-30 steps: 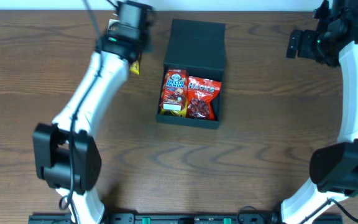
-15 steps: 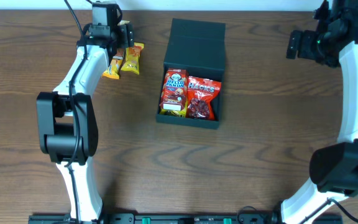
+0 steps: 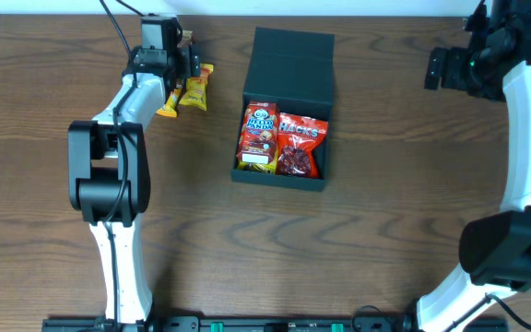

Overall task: Pack container
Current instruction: 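Grasp the brown Pocky box with the left gripper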

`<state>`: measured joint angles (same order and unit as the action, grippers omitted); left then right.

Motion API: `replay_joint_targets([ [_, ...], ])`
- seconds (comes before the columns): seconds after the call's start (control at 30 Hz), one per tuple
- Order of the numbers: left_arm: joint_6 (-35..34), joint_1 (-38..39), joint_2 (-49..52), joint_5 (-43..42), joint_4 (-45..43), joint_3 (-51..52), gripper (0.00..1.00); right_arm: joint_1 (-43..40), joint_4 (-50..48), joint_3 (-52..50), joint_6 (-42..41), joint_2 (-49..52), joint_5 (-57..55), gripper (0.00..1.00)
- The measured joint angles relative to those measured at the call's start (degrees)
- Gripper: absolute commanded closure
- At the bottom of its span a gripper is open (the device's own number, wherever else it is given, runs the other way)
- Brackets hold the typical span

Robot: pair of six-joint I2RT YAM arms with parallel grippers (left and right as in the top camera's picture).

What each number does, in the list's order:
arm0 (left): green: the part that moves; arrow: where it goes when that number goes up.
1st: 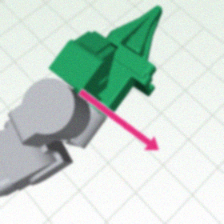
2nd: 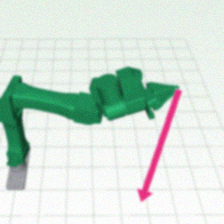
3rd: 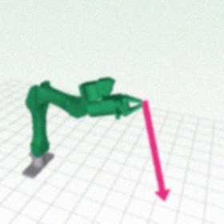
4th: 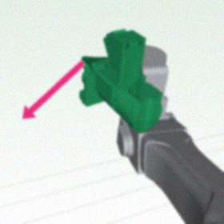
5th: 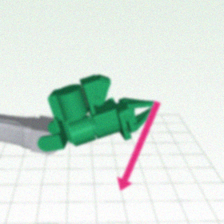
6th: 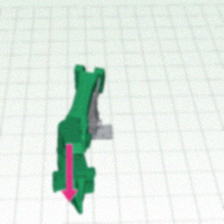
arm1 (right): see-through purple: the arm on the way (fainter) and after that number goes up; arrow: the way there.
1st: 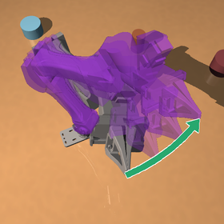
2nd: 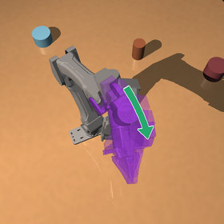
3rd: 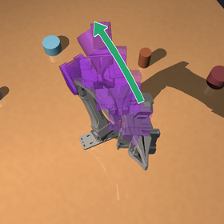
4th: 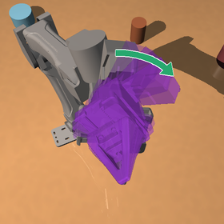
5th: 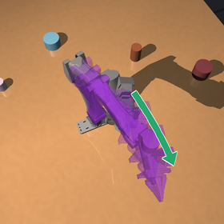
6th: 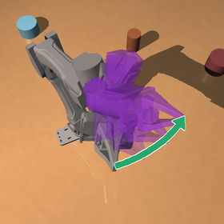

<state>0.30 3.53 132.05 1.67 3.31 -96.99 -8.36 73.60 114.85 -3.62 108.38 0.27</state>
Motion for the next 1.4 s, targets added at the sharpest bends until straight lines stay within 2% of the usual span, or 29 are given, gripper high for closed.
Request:
replay_joint_targets([
  [0.23, 0.8, 0.0, 1.0, 0.0, -0.4, 0.0, 0.01, 0.0, 0.4, 0.0, 0.0, 0.0, 0.0, 0.01],
  [0.57, 1.6, -0.4, 1.9, 0.0, 1.9, 0.0, 0.00, 0.0, 0.5, 0.0, 0.0, 0.0, 0.0, 0.01],
  [0.6, 1.7, -0.5, 2.1, 0.0, 2.6, 0.0, 0.05, 0.0, 0.6, 0.0, 0.0, 0.0, 0.0, 0.01],
  [0.7, 2.3, -0.5, 2.5, 0.0, 4.1, 0.0, 0.06, 0.0, 0.7, 0.0, 0.0, 0.0, 0.0, 0.01],
  [1.03, 2.7, -0.5, 2.8, -0.2, 6.5, -0.4, 0.18, 0.0, 1.0, 0.0, 0.0, 0.0, 0.0, 0.01],
  [1.4, 2.8, -0.5, 2.1, -0.2, 7.8, -0.5, 0.27, 0.0, 0.7, 0.0, 0.0, 0.0, 0.0, 0.01],
])
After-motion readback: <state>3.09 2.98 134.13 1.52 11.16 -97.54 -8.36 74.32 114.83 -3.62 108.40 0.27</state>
